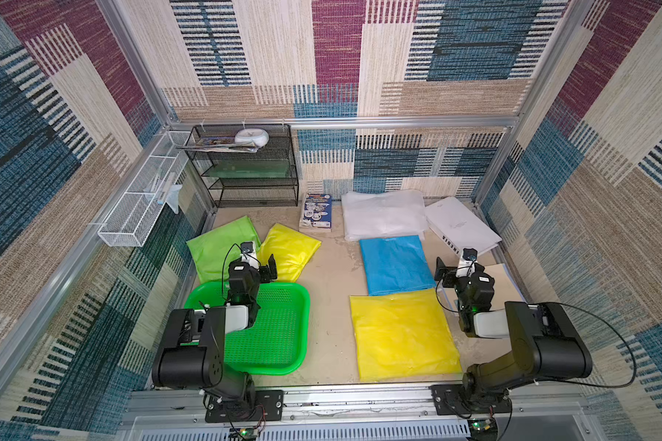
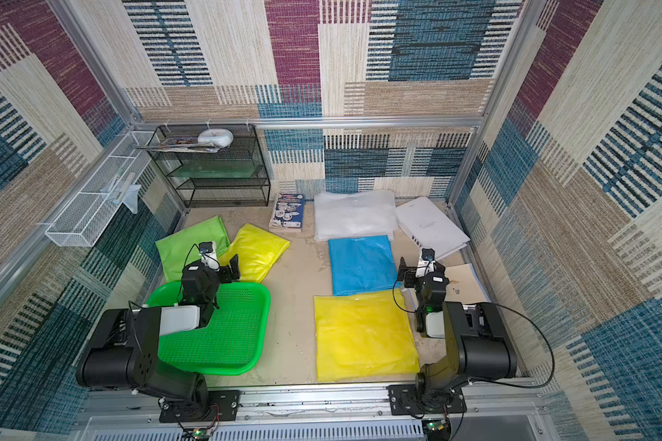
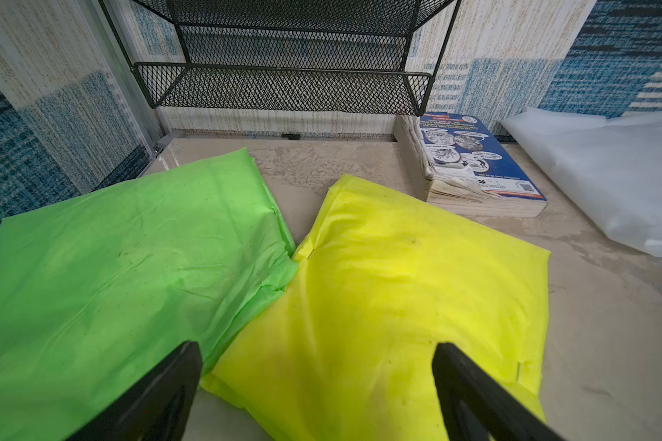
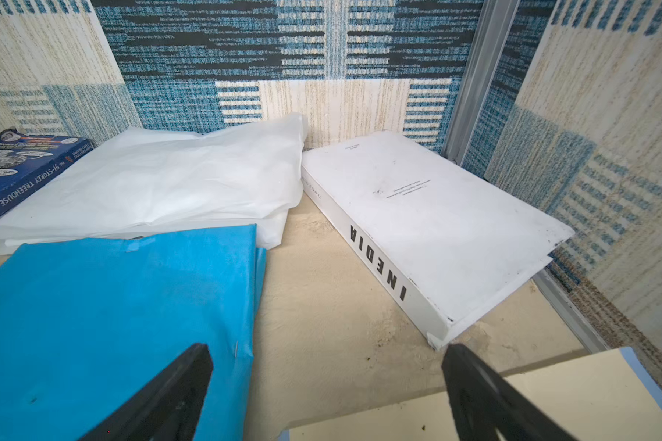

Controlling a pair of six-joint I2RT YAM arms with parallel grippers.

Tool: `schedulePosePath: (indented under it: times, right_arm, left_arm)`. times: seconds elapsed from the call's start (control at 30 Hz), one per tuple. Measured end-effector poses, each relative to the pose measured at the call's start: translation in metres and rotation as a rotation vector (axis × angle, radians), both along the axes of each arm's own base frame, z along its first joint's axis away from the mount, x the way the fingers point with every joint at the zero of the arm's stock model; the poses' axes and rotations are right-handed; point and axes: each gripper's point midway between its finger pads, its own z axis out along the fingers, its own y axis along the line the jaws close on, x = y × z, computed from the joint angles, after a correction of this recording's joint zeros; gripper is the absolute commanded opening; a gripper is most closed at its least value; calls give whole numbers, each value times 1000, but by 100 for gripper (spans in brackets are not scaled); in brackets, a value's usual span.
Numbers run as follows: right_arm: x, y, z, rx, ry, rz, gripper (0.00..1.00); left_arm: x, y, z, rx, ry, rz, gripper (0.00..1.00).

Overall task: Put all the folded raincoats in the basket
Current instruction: Pick up the raincoat from the center of the board.

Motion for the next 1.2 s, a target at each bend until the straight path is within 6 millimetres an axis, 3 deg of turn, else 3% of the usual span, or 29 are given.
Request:
schedulePosePath:
  times: [1.03,1.13,1.2]
  right_arm:
    - [-1,1,0,1,-1,3,100]
    - [-1,0,0,1,0,3,100]
    - [-1,0,3,1,-5,3,100]
  left_arm:
    - [0,0,0,0,1,1,99]
    - [-3,4,5,9,33,46,99]
    - [-5,7,29,9,36,89,99]
